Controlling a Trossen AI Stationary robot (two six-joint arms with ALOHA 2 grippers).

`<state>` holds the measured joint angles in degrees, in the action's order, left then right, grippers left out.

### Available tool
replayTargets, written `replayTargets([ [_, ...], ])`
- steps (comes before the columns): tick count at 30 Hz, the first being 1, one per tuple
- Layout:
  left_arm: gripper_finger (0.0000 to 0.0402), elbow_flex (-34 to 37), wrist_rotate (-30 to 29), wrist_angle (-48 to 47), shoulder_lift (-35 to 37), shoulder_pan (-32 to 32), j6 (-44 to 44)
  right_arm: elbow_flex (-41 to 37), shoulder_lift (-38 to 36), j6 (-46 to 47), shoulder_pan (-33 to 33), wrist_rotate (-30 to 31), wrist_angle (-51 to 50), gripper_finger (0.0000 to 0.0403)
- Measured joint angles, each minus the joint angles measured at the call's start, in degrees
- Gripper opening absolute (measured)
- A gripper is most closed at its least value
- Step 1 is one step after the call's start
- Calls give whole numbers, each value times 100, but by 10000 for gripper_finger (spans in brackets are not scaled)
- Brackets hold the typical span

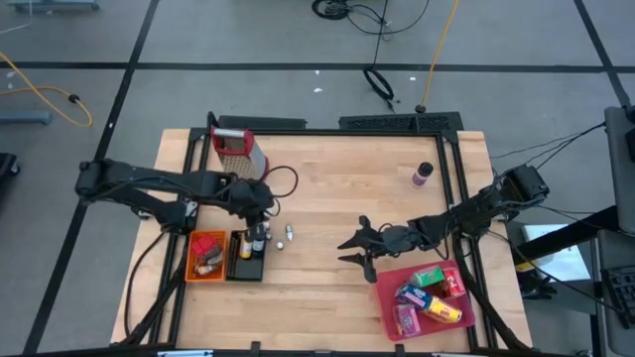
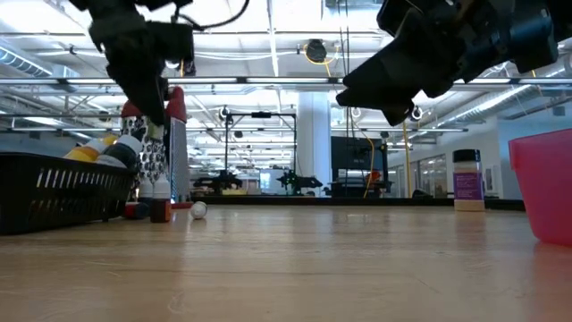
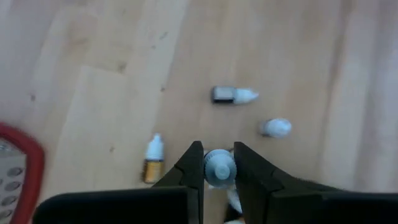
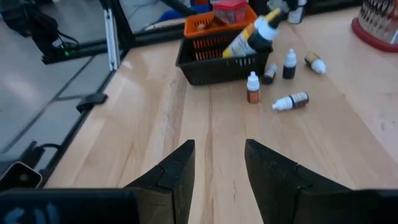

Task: Pick & Place Kitchen Items
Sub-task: Put the green food coloring bottle into the black bin

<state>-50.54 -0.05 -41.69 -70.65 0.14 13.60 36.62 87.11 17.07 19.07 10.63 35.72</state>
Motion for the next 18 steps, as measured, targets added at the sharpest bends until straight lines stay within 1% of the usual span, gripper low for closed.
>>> replayTargets([
  [8, 51, -276, -46, -676, 65, -774, 844, -6, 0, -43, 0, -2, 7, 132],
  [18, 52, -278, -46, -820, 61, -1850, 2119, -7, 0, -86, 0, -2, 4, 132],
])
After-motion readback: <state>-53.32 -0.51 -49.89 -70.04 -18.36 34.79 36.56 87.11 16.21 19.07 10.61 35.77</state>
